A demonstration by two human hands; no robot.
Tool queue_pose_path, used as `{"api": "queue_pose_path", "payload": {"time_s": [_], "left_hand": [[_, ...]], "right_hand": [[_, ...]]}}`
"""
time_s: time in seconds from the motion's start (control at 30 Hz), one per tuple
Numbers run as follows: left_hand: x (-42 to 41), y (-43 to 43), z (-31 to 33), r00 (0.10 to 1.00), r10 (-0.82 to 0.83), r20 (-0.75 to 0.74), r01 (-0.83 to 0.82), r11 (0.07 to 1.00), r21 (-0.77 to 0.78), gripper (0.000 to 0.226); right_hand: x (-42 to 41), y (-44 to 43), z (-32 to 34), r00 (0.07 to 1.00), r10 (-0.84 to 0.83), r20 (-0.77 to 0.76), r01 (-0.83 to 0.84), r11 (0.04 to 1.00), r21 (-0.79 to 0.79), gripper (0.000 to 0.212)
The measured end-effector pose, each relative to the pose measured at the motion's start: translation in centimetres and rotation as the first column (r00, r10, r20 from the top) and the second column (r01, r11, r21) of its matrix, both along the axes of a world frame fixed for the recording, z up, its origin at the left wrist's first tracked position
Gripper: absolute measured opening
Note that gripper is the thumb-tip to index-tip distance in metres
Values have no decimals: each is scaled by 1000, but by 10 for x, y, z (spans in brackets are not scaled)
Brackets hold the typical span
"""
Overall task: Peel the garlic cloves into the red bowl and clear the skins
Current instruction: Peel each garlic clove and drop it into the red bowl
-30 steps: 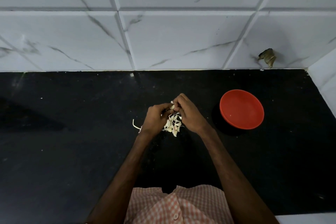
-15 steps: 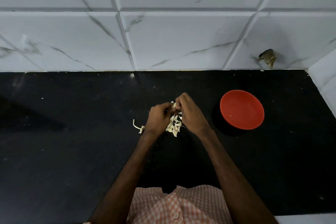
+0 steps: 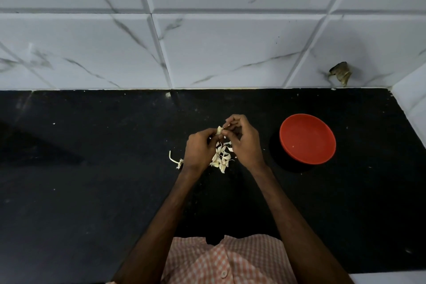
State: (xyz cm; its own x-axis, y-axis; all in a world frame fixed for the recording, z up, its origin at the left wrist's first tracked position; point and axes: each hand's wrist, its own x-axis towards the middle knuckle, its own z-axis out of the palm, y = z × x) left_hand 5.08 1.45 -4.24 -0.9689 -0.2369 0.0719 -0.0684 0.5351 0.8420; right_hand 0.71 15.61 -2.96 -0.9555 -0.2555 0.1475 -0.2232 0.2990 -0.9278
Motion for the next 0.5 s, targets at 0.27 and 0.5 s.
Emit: {"api": "queue_pose_path", "payload": {"time_s": [0.27,0.5], "left_hand": [[-2,-1,2,1000,-2,17,2,999,53,18],[-3,-9,6,997,-66,35,52,949,311,20]], "right_hand": [[-2,-2,0,999,-38,-21,38,999,-3,10],[-6,3,2,993,68,-100,-62,996,69,8]]}}
